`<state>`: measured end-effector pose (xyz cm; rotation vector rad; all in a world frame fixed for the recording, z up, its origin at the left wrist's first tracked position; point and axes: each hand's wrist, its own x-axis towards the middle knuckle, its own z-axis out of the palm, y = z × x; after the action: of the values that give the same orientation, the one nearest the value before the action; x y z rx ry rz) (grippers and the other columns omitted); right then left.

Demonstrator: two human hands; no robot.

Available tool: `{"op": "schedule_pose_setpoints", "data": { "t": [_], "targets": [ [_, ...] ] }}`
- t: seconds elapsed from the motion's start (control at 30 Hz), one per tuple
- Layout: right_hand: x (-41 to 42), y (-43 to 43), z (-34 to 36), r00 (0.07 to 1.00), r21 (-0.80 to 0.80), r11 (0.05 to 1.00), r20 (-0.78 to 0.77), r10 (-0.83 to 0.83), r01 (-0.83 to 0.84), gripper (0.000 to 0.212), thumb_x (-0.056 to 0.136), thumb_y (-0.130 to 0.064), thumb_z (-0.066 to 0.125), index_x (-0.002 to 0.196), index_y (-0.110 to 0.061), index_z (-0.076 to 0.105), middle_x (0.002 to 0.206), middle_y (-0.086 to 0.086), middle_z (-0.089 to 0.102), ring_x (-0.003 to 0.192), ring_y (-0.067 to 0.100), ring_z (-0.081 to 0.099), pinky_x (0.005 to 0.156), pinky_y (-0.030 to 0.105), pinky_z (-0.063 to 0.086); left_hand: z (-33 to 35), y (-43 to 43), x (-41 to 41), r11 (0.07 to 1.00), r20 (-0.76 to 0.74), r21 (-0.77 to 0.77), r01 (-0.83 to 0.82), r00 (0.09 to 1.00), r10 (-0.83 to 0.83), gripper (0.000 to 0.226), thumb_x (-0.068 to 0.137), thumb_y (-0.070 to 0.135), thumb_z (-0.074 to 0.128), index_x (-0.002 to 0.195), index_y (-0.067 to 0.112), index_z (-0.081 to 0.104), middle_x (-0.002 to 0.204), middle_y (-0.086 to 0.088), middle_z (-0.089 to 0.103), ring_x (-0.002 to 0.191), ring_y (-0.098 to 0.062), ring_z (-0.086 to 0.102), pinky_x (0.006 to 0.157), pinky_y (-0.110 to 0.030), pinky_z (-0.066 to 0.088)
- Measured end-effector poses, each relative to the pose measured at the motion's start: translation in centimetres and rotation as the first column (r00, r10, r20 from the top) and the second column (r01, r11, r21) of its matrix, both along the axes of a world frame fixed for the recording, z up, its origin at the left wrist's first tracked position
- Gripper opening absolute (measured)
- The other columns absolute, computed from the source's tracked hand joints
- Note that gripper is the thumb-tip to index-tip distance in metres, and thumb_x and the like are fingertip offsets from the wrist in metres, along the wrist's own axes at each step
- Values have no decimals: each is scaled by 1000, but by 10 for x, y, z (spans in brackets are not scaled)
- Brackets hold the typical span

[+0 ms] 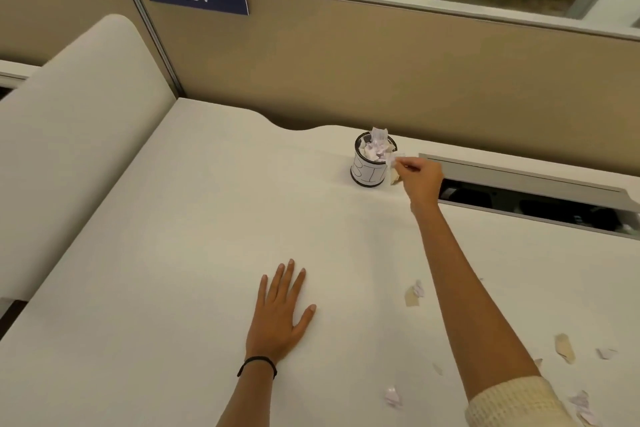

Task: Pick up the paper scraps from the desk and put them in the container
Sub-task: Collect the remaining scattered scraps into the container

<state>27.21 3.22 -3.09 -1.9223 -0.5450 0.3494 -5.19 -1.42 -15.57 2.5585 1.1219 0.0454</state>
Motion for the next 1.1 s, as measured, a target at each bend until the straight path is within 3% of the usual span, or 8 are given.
{"op": "schedule_pose_setpoints", "data": {
  "t": [0.13, 0.27, 0.33, 0.43, 0.6, 0.87, 0.97, 1.1],
  "targets": [
    [13, 44, 10, 991, -36, 999, 134, 3, 2, 15, 79, -2, 64, 90, 3, 73, 89, 20, 73, 73, 21, 64, 57, 8, 42, -1, 0, 0, 1000, 3, 5, -2, 1000, 2, 65, 94, 59, 17, 150, 30, 1, 159, 6, -5, 145, -10, -12, 117, -38, -8],
    [11, 67, 4, 954, -177, 983, 281, 102, -53, 19, 84, -1, 54, 79, 10, 69, 74, 23, 66, 62, 22, 49, 54, 26, 40, -1, 1, 0, 1000, 29, -11, -6, 1000, 6, 65, 95, 56, 25, 150, 28, 4, 159, 5, -1, 146, -12, -7, 117, -39, -4],
    [8, 74, -2, 899, -367, 919, 339, 277, -145, 20, 85, 1, 51, 82, 11, 68, 83, 27, 67, 68, 28, 53, 64, 35, 46, -2, 0, -1, 1000, 26, -11, -4, 1000, 4, 65, 95, 56, 25, 150, 28, 4, 159, 5, 0, 146, -13, -6, 117, -40, -2],
    [6, 85, 2, 867, -574, 793, 270, 418, -204, 21, 83, 2, 55, 96, 4, 71, 103, 23, 68, 94, 38, 62, 80, 37, 49, -4, 0, -1, 1000, 24, -5, -3, 1000, 3, 66, 95, 56, 25, 150, 28, 4, 160, 4, 1, 146, -14, -4, 117, -41, 0],
    [9, 98, 5, 840, -708, 675, 225, 494, -207, 24, 83, 1, 58, 105, 3, 67, 113, 25, 63, 103, 40, 60, 89, 41, 49, -6, 0, -1, 1000, 27, -6, -5, 1000, 5, 66, 95, 58, 22, 150, 28, 5, 160, 4, 1, 146, -14, -3, 116, -41, 0],
    [20, 91, 5, 806, -686, 668, 203, 556, -288, 21, 84, 3, 59, 100, -1, 72, 108, 22, 68, 98, 39, 62, 87, 39, 51, -5, 0, -1, 1000, 44, -3, -6, 999, 6, 65, 95, 56, 26, 150, 27, 7, 160, 4, 2, 146, -14, -2, 117, -40, -1],
    [23, 79, 7, 792, -617, 720, 246, 559, -317, 23, 83, 5, 56, 95, -2, 74, 99, 20, 70, 86, 35, 63, 73, 35, 49, -5, 0, -1, 1000, 44, -4, -6, 999, 7, 66, 95, 57, 25, 150, 28, 6, 159, 4, 2, 146, -13, -4, 117, -40, -1],
    [21, 54, 9, 786, -495, 813, 349, 510, -308, 16, 83, -1, 58, 88, -3, 74, 98, 16, 70, 92, 32, 63, 80, 38, 50, -3, 0, -1, 1000, 41, -2, -6, 999, 6, 66, 94, 57, 25, 150, 27, 8, 159, 4, 1, 145, -12, -7, 117, -41, -2]
  ]
}}
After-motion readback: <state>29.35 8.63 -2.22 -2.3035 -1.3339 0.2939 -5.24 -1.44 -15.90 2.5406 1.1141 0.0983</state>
